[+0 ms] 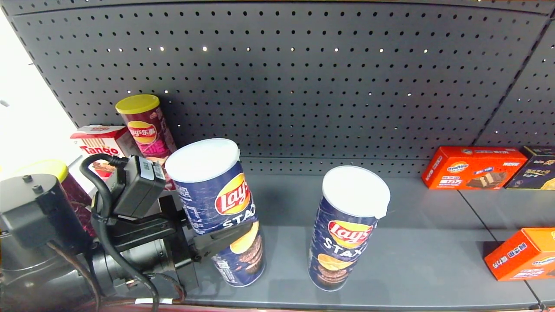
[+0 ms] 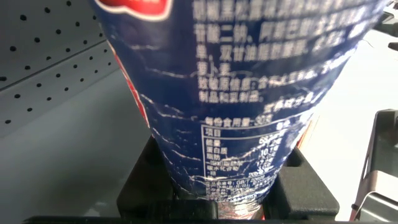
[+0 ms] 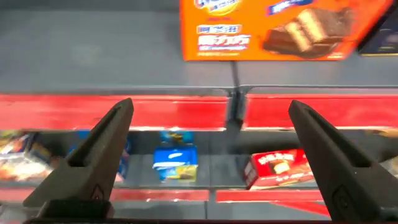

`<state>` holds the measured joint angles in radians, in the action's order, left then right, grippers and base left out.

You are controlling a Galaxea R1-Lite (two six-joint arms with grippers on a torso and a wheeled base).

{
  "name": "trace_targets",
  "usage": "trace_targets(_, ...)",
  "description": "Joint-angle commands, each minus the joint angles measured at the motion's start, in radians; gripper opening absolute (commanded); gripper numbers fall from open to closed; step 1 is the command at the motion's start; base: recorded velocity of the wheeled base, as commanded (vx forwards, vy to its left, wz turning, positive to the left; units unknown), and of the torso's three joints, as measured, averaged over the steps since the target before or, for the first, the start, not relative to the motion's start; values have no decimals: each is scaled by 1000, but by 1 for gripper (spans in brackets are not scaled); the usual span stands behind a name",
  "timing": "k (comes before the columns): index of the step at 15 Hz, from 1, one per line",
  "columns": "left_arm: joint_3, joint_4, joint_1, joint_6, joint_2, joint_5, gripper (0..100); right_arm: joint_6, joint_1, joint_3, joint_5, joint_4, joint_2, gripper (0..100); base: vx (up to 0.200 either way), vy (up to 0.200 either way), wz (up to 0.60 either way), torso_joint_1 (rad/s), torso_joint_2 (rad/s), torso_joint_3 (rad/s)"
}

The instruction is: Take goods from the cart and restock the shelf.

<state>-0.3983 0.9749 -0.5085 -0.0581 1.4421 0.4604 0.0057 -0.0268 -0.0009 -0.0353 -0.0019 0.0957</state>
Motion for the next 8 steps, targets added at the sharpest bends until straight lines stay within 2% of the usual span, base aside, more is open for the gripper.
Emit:
trace_targets(1, -1, 1, -1, 0, 4, 1, 0, -1, -15, 1, 0, -1, -16, 100, 0, 0, 0, 0, 0, 0)
trace_targets(2, -2, 1, -1, 0, 4, 1, 0, -1, -8, 1, 9, -3, -24, 100, 0, 0, 0, 0, 0, 0)
trace_targets(3, -2, -1, -1, 0, 4, 1, 0, 0, 38, 1, 43, -1, -57, 100, 0, 0, 0, 0, 0, 0)
trace_targets(8, -30, -1, 4, 4, 3, 53, 0, -3, 27, 1, 46, -1, -85, 100, 0, 0, 0, 0, 0, 0)
